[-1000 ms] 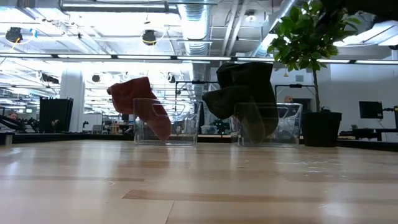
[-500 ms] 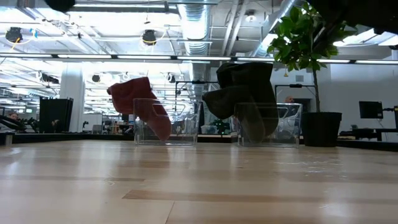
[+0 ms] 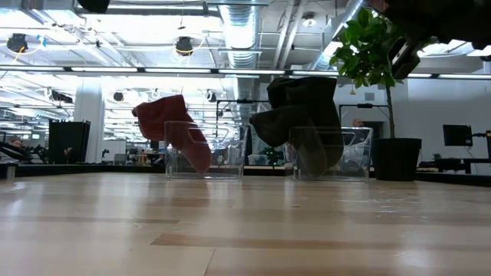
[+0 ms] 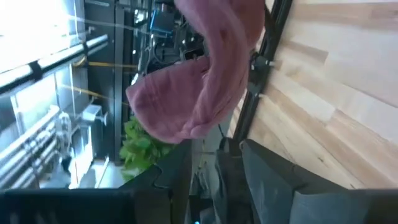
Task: Pick & Place hat
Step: Put the red cap in the left transparent bin
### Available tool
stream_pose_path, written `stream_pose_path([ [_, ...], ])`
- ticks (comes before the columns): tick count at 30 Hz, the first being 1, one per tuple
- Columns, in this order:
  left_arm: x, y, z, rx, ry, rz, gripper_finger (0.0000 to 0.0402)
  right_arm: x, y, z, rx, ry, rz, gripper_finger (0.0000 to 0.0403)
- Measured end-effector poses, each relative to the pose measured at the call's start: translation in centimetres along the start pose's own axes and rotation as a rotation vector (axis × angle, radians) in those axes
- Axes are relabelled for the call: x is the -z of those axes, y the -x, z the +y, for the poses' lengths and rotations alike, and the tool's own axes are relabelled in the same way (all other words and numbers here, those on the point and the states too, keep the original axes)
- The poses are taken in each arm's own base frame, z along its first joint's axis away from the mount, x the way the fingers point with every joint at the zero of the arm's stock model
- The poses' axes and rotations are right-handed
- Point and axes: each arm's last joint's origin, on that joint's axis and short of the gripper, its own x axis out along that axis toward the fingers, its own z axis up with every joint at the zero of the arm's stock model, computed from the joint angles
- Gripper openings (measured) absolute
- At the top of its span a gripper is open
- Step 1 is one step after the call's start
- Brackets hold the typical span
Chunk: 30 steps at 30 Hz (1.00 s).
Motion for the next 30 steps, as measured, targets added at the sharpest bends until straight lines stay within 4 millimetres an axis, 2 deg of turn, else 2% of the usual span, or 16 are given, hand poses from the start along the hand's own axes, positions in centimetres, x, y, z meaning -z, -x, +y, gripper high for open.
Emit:
stream_pose_path([
  [9, 0.3, -0.5, -0.1, 0.008, -0.192, -0.016, 0.0145, 0.3, 0.0, 0.0, -0.018, 0.005, 0.034, 0.0001],
  [19, 0.5, -3.2, -1.4, 0.008, -0.370, -0.013, 0.0152, 0.5, 0.0, -0.1, -0.012, 0.014, 0.056, 0.0001],
  [30, 0.0, -3.6, -1.1, -0.054, -0.360, -0.092, 0.0152, 0.6, 0.0, -0.1, -0.011, 0.018, 0.063, 0.0001],
])
